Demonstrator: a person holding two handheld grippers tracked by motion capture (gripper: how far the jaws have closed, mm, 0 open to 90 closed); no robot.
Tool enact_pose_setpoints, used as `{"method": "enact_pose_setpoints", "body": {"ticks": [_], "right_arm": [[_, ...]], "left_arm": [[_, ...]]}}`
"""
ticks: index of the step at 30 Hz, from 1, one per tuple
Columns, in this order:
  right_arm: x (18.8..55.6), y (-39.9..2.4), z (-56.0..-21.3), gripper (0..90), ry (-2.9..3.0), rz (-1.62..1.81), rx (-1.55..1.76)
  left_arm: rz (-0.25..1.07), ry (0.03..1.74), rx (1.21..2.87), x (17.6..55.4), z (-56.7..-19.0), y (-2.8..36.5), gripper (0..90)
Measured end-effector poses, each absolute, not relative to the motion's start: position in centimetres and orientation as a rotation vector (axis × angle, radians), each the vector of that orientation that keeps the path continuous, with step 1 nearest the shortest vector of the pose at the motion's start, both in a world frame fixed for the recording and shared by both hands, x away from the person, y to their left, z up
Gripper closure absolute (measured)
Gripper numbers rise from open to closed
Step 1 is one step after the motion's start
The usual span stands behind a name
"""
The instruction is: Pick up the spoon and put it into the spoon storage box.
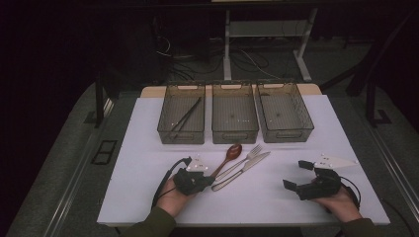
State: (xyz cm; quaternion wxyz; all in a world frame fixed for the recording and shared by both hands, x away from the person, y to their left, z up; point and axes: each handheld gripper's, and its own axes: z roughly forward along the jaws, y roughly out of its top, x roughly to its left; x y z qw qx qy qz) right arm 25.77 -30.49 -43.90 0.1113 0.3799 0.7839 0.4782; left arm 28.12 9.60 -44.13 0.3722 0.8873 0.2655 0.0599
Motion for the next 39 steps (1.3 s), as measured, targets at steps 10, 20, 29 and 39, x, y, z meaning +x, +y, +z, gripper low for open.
{"method": "enact_pose_setpoints", "body": {"ticks": [10,20,29,39], "right_arm": [[25.8,-30.5,-43.9,0.6,2.302,1.404,1.117],[25.8,-30.5,-43.9,0.6,2.302,1.404,1.117],[25.8,-30.4,-43.9,0.6,2.302,1.403,1.117],[25.8,-30.4,-43.9,0.5,2.308,1.4,1.118]], "left_arm": [[0.15,0.682,2.281,27.9,-44.3,9.3,88.9],[0.27,0.725,2.313,28.5,-44.4,10.0,88.9],[0.353,0.795,2.293,29.7,-44.5,11.3,88.9],[0.398,0.878,2.254,31.7,-44.7,13.2,88.9]]}}
